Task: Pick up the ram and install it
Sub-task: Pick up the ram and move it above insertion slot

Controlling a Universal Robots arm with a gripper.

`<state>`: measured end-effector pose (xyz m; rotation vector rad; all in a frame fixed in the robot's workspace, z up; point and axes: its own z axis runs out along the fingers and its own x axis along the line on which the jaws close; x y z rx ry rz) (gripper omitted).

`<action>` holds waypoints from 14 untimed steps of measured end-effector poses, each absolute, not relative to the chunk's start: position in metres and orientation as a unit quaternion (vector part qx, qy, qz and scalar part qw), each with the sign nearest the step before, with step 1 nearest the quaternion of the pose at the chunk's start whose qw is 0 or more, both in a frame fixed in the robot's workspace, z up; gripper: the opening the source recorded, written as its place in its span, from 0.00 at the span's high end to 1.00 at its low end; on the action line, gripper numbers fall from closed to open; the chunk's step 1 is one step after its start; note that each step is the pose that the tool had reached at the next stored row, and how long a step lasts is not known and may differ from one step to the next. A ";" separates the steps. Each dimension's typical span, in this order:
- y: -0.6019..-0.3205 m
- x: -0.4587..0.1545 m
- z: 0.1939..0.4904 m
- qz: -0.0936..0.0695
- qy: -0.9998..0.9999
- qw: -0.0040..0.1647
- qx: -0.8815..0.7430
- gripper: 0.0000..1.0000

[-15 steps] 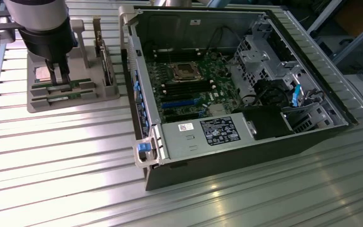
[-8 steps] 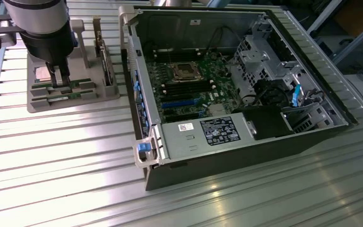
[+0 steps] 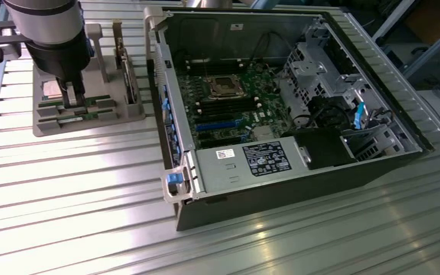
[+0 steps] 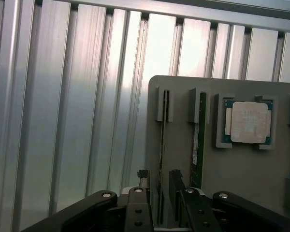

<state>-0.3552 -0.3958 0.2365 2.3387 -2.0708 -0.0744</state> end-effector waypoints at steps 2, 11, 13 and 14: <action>-0.396 -0.355 0.235 -0.024 -0.663 0.008 0.748 0.70; -0.396 -0.358 0.227 -0.024 -0.663 0.009 0.748 0.70; -0.395 -0.361 0.224 -0.024 -0.663 0.008 0.748 0.70; -0.395 -0.361 0.223 -0.024 -0.663 0.008 0.749 0.70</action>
